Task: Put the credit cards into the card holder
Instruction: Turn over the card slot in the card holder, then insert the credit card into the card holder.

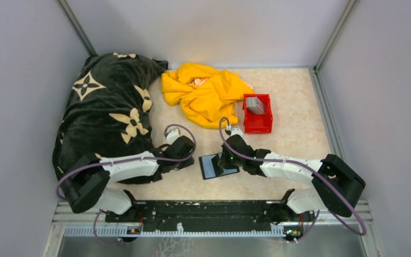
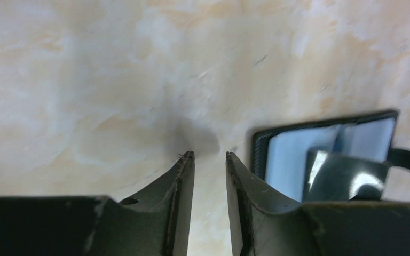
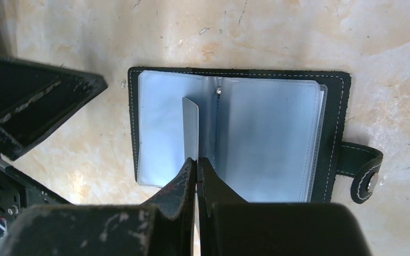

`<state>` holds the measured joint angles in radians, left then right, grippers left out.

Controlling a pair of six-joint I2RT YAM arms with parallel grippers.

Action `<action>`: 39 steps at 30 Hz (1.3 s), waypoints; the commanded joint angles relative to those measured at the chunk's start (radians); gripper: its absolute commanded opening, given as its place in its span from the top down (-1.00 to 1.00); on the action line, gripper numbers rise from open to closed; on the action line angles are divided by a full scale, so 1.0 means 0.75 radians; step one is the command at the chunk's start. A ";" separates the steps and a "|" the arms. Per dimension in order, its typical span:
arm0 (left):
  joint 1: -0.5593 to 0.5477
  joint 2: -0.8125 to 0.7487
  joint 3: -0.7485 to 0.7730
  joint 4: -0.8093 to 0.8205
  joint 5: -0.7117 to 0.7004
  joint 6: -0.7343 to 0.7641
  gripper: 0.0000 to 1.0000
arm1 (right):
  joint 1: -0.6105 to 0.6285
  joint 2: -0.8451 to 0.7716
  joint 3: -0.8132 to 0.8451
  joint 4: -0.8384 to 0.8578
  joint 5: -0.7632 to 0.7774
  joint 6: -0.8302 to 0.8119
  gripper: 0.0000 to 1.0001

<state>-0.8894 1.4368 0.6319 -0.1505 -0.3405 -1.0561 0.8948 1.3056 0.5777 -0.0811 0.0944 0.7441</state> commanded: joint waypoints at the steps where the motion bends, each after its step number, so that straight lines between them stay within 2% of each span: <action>1: -0.025 -0.108 -0.124 -0.173 0.054 0.060 0.33 | 0.018 0.032 -0.025 -0.019 0.033 0.002 1.00; 9: -0.086 -0.159 -0.120 -0.051 0.135 0.110 0.37 | 0.018 0.027 -0.038 -0.015 0.033 0.002 1.00; 19: -0.134 -0.032 -0.028 -0.018 0.150 0.144 0.38 | 0.018 0.008 -0.039 -0.023 0.033 0.002 1.00; 21: -0.139 0.003 -0.014 -0.027 0.149 0.143 0.42 | 0.018 -0.004 -0.038 -0.034 0.033 0.000 1.00; 26: -0.156 0.108 0.035 -0.082 0.159 0.142 0.66 | 0.019 -0.022 -0.022 -0.053 0.037 -0.007 1.00; 39: -0.176 0.271 0.094 -0.144 0.154 0.107 0.67 | 0.016 -0.069 -0.006 -0.055 0.068 -0.025 1.00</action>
<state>-1.0065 1.5555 0.7364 -0.1589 -0.2573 -0.9722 0.8948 1.2842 0.5694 -0.0811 0.1108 0.7509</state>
